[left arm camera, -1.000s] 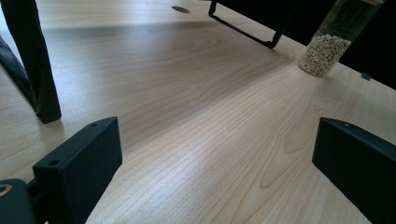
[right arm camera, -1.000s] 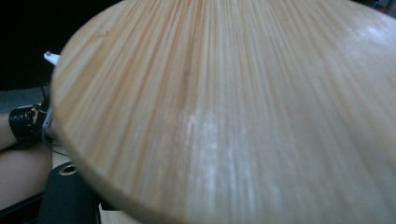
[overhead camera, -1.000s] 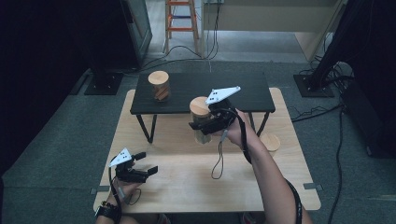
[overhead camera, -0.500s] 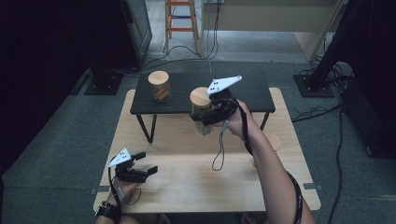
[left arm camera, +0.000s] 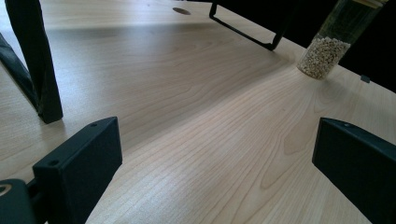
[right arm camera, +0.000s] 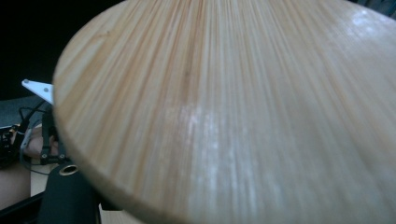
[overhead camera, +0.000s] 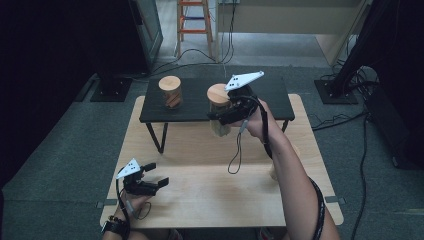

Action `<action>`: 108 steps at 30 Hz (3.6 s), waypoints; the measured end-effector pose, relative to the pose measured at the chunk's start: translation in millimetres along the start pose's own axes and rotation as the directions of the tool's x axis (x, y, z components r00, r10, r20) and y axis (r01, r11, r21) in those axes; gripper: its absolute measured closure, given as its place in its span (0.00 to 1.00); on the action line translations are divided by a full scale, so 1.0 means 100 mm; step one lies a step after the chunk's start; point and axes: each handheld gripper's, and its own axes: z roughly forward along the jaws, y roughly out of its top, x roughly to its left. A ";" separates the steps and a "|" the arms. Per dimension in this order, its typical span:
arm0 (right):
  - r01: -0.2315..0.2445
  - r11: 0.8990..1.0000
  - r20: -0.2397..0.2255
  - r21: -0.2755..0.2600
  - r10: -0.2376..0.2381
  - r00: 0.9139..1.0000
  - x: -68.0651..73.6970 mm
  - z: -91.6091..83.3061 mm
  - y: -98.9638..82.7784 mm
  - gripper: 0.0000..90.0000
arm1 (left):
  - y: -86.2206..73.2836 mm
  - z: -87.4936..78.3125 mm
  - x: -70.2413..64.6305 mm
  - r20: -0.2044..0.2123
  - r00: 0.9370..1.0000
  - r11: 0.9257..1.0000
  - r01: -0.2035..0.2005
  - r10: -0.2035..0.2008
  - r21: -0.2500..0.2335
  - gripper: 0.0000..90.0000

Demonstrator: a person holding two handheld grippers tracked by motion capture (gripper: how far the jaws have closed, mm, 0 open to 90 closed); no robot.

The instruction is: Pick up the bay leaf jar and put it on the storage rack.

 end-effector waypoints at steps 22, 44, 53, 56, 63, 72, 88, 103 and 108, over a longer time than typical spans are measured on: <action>-0.056 0.998 0.030 0.013 0.055 0.998 -0.32 0.13 0.12 0.28 | 0.00 0.00 0.01 0.006 1.000 1.000 0.002 -0.002 0.001 0.02; -0.061 0.998 0.020 -0.003 0.061 0.998 -0.59 0.36 0.16 0.28 | 0.02 0.01 0.00 0.006 1.000 1.000 -0.006 0.006 0.009 0.02; -0.052 0.999 0.011 0.006 0.051 0.999 -0.68 0.44 0.23 0.28 | 0.01 0.01 0.01 0.010 1.000 1.000 -0.004 0.004 0.005 0.02; -0.059 0.998 0.006 -0.001 0.059 0.998 -0.73 0.46 0.22 0.28 | 0.01 0.01 0.01 0.009 1.000 1.000 -0.006 0.006 0.007 0.02; -0.067 0.998 0.018 -0.007 0.067 0.998 -0.77 0.51 0.23 0.28 | 0.01 0.01 0.01 0.011 1.000 1.000 -0.004 0.004 0.005 0.02; -0.078 0.997 0.033 -0.031 0.079 0.996 -0.76 0.53 0.18 0.28 | 0.01 0.01 0.01 0.009 1.000 1.000 -0.005 0.005 0.004 0.02; -0.081 0.997 0.042 0.021 0.080 0.996 -0.73 0.58 0.12 0.04 | 0.01 0.01 0.00 0.011 1.000 1.000 -0.014 0.014 0.009 0.02; -0.083 0.996 0.077 -0.009 0.084 0.994 -0.66 0.39 0.05 0.00 | 0.02 0.01 -0.01 0.008 1.000 1.000 -0.018 0.018 0.012 0.02; -0.080 0.997 0.079 -0.004 0.080 0.994 -0.63 0.32 0.04 0.00 | 0.01 0.01 -0.02 0.006 1.000 1.000 -0.018 0.018 0.011 0.02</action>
